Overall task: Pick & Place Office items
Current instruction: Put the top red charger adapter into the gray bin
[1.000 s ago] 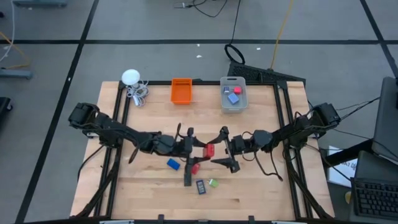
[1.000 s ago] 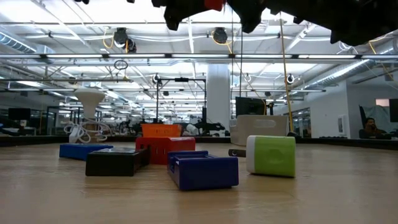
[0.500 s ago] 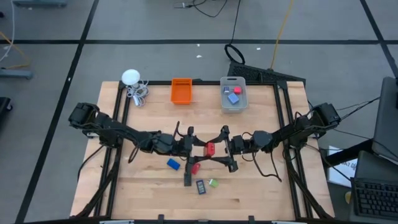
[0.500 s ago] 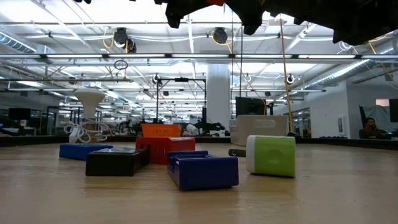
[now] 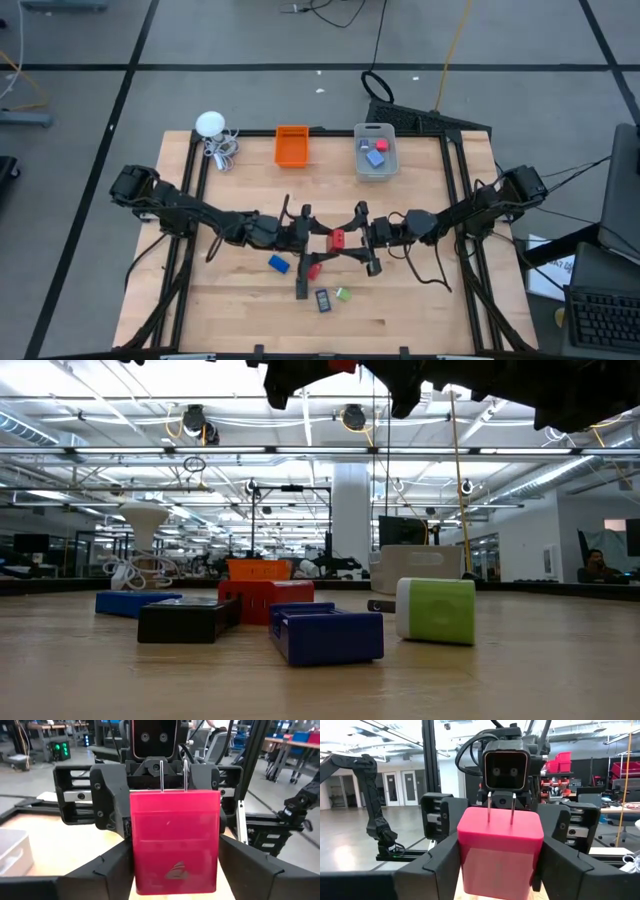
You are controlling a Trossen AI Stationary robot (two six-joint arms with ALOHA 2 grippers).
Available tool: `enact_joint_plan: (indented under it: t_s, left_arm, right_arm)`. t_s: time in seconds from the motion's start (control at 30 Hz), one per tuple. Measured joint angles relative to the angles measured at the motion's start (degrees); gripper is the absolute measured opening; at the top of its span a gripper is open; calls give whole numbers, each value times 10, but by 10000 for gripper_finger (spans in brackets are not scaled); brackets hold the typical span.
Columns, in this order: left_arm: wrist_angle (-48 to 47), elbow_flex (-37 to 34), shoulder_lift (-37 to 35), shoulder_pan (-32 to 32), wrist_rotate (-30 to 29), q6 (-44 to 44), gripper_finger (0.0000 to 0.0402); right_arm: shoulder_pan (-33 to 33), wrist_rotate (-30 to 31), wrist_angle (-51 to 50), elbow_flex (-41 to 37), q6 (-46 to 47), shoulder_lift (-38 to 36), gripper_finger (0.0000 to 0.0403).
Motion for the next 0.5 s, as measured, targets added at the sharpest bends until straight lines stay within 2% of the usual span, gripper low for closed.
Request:
enact_joint_plan:
  t_s: [0.33,0.5]
  left_arm:
    - [-146,2,-60,-2,2,-38,290]
    - [-169,1,-106,-24,5,10,291]
  right_arm:
    - [0,-3,1,1,2,1,212]
    - [0,-3,-2,1,1,1,212]
